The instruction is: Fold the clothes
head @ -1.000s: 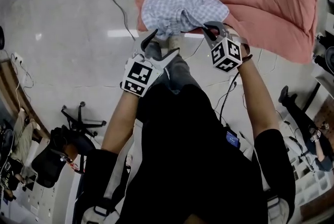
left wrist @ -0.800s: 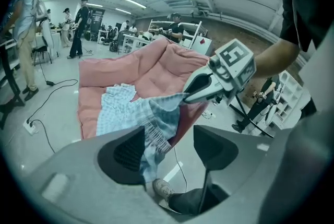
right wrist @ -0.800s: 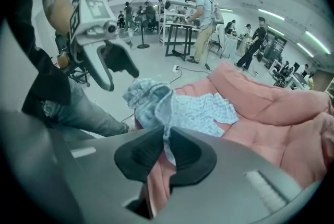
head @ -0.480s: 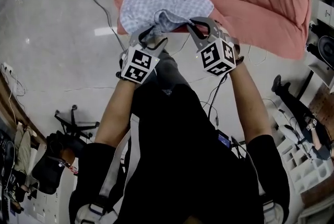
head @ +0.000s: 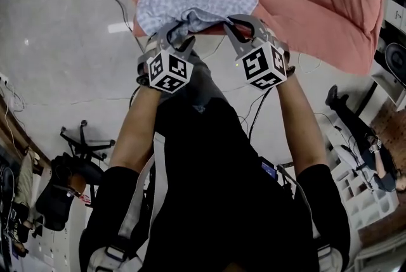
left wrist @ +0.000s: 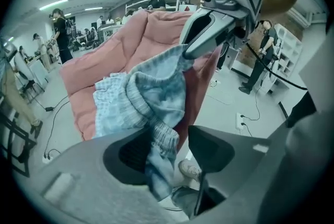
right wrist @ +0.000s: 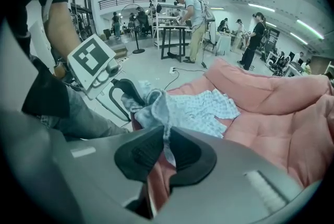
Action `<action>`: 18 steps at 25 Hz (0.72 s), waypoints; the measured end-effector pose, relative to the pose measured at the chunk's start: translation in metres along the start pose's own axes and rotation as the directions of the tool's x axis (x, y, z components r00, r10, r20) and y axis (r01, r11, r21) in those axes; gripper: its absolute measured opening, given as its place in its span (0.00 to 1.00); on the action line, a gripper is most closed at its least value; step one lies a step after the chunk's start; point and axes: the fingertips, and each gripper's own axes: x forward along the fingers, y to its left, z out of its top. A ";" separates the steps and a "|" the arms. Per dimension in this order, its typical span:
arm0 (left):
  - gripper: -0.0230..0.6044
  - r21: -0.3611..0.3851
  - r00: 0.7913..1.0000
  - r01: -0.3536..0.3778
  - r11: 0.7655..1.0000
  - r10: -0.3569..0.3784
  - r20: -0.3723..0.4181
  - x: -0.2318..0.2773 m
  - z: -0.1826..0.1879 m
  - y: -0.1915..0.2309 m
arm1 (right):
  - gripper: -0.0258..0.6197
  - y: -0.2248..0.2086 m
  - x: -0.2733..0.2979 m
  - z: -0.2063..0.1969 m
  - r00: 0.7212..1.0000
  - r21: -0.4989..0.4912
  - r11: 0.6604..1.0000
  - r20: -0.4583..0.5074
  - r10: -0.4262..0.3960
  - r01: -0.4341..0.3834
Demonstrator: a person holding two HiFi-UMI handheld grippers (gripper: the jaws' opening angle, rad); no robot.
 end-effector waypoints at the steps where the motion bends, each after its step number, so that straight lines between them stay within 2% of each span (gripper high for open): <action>1: 0.40 0.005 1.000 -0.010 1.000 0.010 0.000 0.002 -0.001 0.002 | 0.11 0.000 0.002 0.000 1.000 -0.001 1.000 -0.002 0.004 -0.004; 5: 0.29 -0.037 0.999 -0.025 0.999 0.026 0.020 0.005 0.000 0.014 | 0.11 0.001 0.006 -0.001 1.000 -0.002 1.000 -0.005 0.004 -0.004; 11: 0.24 -0.071 0.999 0.042 0.997 -0.039 0.033 -0.013 0.002 0.012 | 0.11 0.004 0.000 0.003 1.000 0.007 1.000 -0.017 -0.004 0.004; 14: 0.15 -0.062 0.997 0.073 0.995 -0.072 0.014 -0.023 -0.002 0.013 | 0.11 0.002 -0.001 0.002 1.000 0.016 1.000 -0.024 -0.007 0.007; 18: 0.12 -0.054 0.996 0.089 0.995 -0.089 0.002 -0.049 -0.009 0.012 | 0.11 0.002 -0.009 0.003 0.999 0.030 0.999 -0.028 -0.019 0.020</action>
